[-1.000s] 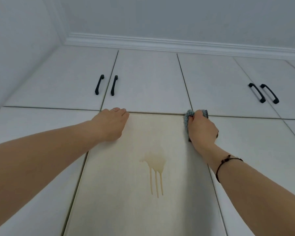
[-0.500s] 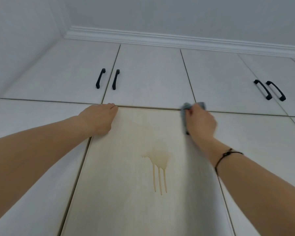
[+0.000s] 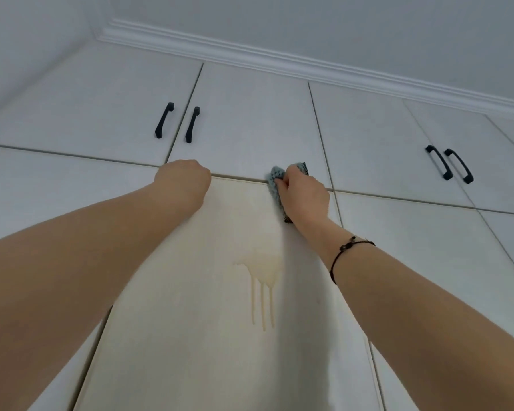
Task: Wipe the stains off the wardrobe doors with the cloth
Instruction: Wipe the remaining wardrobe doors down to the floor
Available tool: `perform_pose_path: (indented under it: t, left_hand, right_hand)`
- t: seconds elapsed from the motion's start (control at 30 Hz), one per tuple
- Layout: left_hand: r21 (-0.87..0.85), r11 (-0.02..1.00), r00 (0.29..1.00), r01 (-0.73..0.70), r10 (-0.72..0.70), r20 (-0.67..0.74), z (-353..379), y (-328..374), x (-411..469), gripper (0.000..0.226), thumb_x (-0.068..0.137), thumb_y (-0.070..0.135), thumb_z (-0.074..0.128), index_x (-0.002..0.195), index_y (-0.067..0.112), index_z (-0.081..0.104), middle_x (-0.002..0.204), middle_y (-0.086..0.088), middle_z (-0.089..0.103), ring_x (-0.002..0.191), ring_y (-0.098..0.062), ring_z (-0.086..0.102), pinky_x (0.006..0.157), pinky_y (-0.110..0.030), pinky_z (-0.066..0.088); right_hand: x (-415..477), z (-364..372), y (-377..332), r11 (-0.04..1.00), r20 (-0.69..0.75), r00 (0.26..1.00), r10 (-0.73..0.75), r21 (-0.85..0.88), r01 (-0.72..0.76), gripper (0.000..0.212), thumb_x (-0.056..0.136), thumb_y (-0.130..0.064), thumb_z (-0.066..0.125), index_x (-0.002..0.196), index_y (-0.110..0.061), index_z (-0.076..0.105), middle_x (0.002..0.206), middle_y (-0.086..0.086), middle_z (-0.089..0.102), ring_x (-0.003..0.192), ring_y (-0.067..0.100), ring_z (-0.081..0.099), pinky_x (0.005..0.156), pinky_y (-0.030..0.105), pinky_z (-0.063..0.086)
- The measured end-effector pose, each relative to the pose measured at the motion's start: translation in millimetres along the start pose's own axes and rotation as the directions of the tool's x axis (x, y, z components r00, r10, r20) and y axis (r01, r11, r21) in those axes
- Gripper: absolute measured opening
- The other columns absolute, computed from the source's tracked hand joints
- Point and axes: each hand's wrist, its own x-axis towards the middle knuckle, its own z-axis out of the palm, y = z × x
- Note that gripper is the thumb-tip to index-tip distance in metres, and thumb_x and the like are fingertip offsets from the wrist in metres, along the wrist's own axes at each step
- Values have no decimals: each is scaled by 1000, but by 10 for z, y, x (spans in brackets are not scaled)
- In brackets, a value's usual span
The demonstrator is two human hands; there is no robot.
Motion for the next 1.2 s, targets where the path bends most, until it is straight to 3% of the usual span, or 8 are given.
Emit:
perform_pose_path:
  t: [0.33, 0.57, 0.67, 0.73, 0.83, 0.93, 1.0, 1.2]
  left_hand:
    - [110, 993, 999, 37, -39, 19, 41, 235, 50, 22, 83, -5, 55, 79, 15, 48, 69, 3, 39, 60, -12, 43, 50, -24, 30]
    - [31, 999, 995, -39, 41, -94, 85, 99, -31, 20, 83, -5, 51, 96, 9, 57, 77, -1, 46, 69, -19, 48, 62, -30, 40]
    - [-143, 988, 997, -56, 49, -56, 224, -187, -155, 46, 85, -4, 47, 129, 6, 48, 124, -12, 55, 103, -28, 58, 80, -37, 49]
    - [-222, 974, 999, -48, 50, 3, 313, -337, -290, 68, 87, -2, 47, 151, 7, 27, 161, -12, 23, 141, -28, 36, 107, -40, 42]
    - [-244, 968, 998, 59, -54, 24, 327, -437, -440, 79, 90, 5, 52, 157, 3, 10, 166, -14, 6, 152, -28, 15, 118, -37, 28]
    - [-352, 931, 996, 92, -89, 25, 285, -489, -562, 37, 82, 6, 56, 118, 4, 46, 125, -5, 48, 125, -30, 48, 86, -31, 43]
    - [-337, 941, 999, 41, -33, 31, 328, -590, -652, 18, 80, 5, 54, 90, 11, 41, 97, 0, 44, 93, -23, 52, 68, -28, 36]
    - [-257, 964, 994, -73, 90, 54, 504, -824, -767, 39, 93, 21, 49, 130, 11, 44, 137, -4, 45, 116, -22, 52, 92, -41, 49]
  right_hand:
    - [-147, -579, 2204, 852, -151, 845, 513, -30, -523, 32, 107, -35, 39, 104, -6, 53, 95, 22, 66, 76, 33, 55, 65, 39, 42]
    - [-2, -254, 1023, 933, -147, 922, 359, 55, -354, 29, 107, -33, 37, 101, -10, 53, 89, 15, 66, 72, 30, 55, 62, 35, 41]
    - [-198, -96, 72, 994, -60, 993, 104, 33, -103, 23, 106, -32, 38, 93, -16, 46, 73, 2, 52, 65, 25, 48, 52, 32, 26]
    - [-460, -3, -406, 994, 41, 995, -88, 74, 85, 19, 105, -31, 39, 90, -20, 42, 71, -3, 48, 64, 24, 48, 53, 32, 27]
    - [-623, 49, -536, 958, 92, 958, -272, 117, 260, 20, 103, -35, 41, 88, -22, 39, 69, -3, 50, 64, 27, 53, 57, 34, 34]
    - [-365, -27, -136, 996, 19, 996, -90, 29, 89, 19, 104, -34, 38, 90, -21, 41, 70, 2, 53, 65, 30, 55, 59, 34, 36]
    - [-221, -46, 11, 988, -95, 984, 151, 31, -149, 20, 104, -29, 38, 93, -15, 46, 72, 8, 56, 62, 27, 49, 56, 33, 34]
    - [-45, 239, -1016, 974, -100, 971, 219, 79, -212, 19, 102, -13, 38, 109, -8, 56, 94, 15, 67, 71, 30, 59, 58, 31, 34]
